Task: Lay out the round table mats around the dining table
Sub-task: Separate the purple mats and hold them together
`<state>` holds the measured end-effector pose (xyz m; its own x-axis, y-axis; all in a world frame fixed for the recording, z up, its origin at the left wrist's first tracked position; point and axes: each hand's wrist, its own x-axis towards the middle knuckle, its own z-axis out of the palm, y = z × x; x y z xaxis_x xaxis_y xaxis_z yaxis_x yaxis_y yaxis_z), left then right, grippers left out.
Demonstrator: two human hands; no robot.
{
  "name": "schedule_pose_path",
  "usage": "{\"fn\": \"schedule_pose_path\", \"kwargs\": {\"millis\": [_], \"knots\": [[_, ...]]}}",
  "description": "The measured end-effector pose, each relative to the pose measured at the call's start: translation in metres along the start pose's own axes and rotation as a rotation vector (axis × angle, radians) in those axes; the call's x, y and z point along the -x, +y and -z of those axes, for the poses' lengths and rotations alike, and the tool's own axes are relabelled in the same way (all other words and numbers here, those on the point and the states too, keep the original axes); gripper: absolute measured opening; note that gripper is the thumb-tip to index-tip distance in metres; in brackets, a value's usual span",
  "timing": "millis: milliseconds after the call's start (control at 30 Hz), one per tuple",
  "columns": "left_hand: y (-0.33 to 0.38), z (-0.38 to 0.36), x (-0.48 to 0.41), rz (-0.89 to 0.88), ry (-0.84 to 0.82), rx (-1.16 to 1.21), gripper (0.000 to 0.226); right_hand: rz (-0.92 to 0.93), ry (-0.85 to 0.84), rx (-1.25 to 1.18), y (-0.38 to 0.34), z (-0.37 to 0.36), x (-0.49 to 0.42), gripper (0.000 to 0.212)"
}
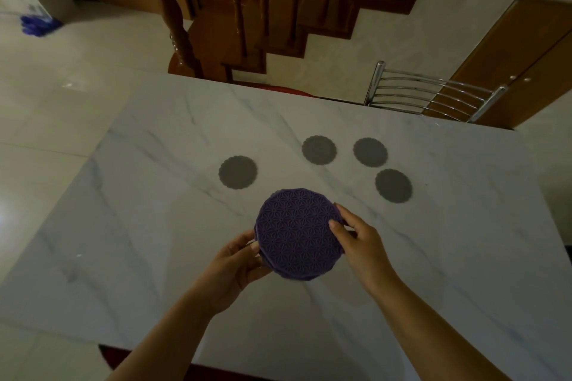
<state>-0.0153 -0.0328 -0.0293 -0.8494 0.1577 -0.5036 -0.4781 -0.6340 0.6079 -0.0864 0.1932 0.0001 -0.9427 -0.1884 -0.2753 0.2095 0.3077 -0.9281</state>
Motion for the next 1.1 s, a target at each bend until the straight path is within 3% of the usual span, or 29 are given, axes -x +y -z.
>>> {"fn": "schedule_pose_path", "kwargs": {"millis": [167,333,533,1100], "knots": [[-0.001,0.000,0.000,-0.001,-0.013,-0.070,0.040,0.011,0.031,0.041,0.001,0.002,0.004,0.036],[-0.002,-0.001,-0.002,-0.009,0.034,-0.077,0.027,0.029,0.035,0.109,-0.002,0.003,0.006,0.039],[-0.004,-0.003,0.001,-0.009,0.032,-0.125,0.028,0.030,0.033,0.106,-0.006,0.006,0.014,0.036],[-0.043,-0.063,0.007,-0.005,-0.176,-0.265,0.030,-0.005,0.317,-0.004,0.008,0.058,0.091,0.031]]}}
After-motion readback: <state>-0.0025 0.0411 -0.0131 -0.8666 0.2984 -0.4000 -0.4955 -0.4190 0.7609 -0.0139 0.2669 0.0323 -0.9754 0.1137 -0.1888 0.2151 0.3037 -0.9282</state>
